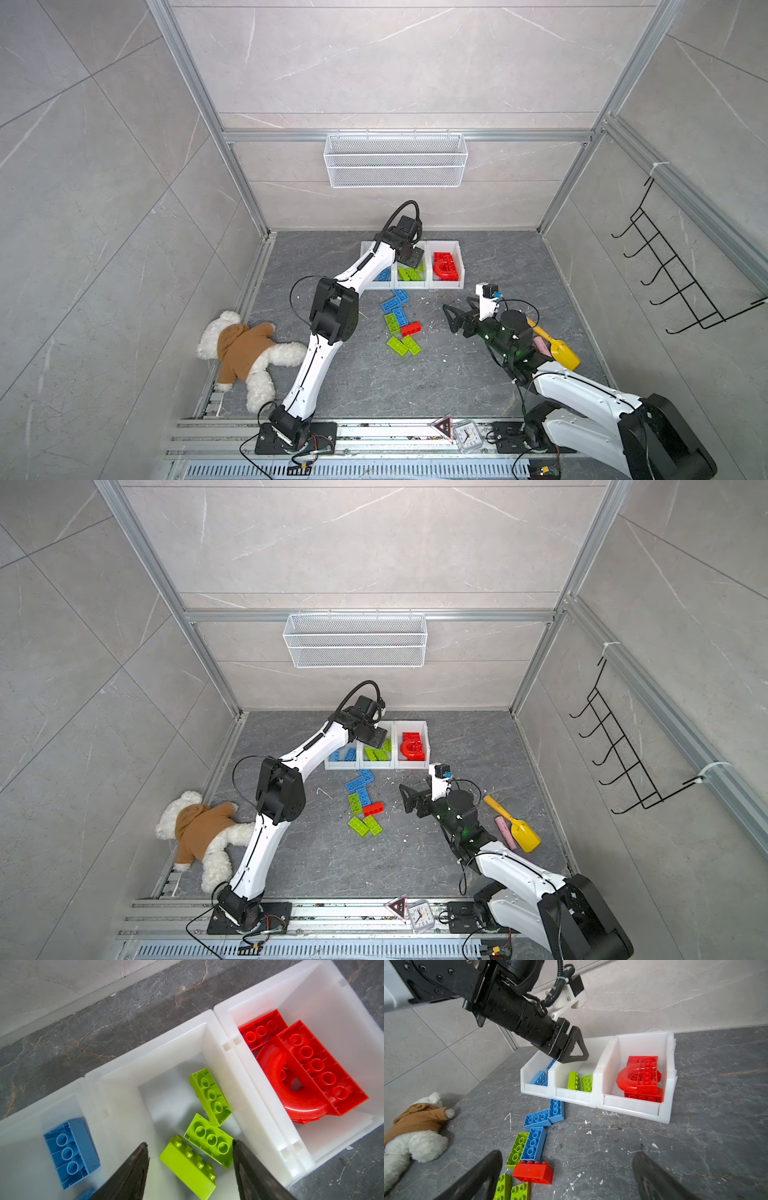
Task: Sort the legos into containers by color
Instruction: 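Carry the green brick to the middle compartment and release it, then move the left gripper back over the pile to another green brick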
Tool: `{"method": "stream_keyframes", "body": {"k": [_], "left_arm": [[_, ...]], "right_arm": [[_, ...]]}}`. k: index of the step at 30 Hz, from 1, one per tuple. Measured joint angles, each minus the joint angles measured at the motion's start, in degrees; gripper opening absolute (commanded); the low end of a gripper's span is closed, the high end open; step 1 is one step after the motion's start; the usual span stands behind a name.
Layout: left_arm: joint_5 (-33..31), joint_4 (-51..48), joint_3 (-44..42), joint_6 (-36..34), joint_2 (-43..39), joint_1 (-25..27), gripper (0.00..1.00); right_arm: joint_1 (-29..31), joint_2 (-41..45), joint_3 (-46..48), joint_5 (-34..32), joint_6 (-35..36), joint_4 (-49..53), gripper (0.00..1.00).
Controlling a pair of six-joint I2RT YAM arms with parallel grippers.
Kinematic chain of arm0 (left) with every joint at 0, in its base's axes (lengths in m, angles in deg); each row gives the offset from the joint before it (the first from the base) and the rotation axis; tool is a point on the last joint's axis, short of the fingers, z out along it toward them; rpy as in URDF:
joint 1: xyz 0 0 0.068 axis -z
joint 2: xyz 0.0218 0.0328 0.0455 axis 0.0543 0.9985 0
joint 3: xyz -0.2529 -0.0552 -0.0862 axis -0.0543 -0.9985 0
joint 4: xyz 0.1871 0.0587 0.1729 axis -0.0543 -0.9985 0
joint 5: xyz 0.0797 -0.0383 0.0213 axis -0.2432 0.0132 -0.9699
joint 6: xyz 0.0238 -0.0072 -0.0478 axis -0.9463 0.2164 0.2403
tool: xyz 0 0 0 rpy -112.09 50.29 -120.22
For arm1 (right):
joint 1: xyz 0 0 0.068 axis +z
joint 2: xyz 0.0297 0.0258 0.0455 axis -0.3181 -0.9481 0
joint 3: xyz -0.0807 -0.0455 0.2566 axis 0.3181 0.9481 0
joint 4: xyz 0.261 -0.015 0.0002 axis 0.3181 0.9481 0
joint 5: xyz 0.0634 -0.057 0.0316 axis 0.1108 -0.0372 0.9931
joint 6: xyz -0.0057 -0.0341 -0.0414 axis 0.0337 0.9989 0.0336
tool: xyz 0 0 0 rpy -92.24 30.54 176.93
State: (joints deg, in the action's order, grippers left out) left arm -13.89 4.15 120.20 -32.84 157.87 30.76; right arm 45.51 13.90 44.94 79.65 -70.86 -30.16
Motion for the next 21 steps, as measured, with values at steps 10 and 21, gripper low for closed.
{"method": "stream_keyframes", "body": {"k": [10,21], "left_arm": [[-1.88,-1.01,-18.82,5.53,-17.59,0.02,0.70],[-2.80,0.72,-50.07,20.22,-43.39,1.22,0.70]], "right_arm": [[0.00,-0.70,0.00,0.57,0.00,0.00,1.00],[0.00,-3.32,-0.02,0.83,0.00,0.00,1.00]]}}
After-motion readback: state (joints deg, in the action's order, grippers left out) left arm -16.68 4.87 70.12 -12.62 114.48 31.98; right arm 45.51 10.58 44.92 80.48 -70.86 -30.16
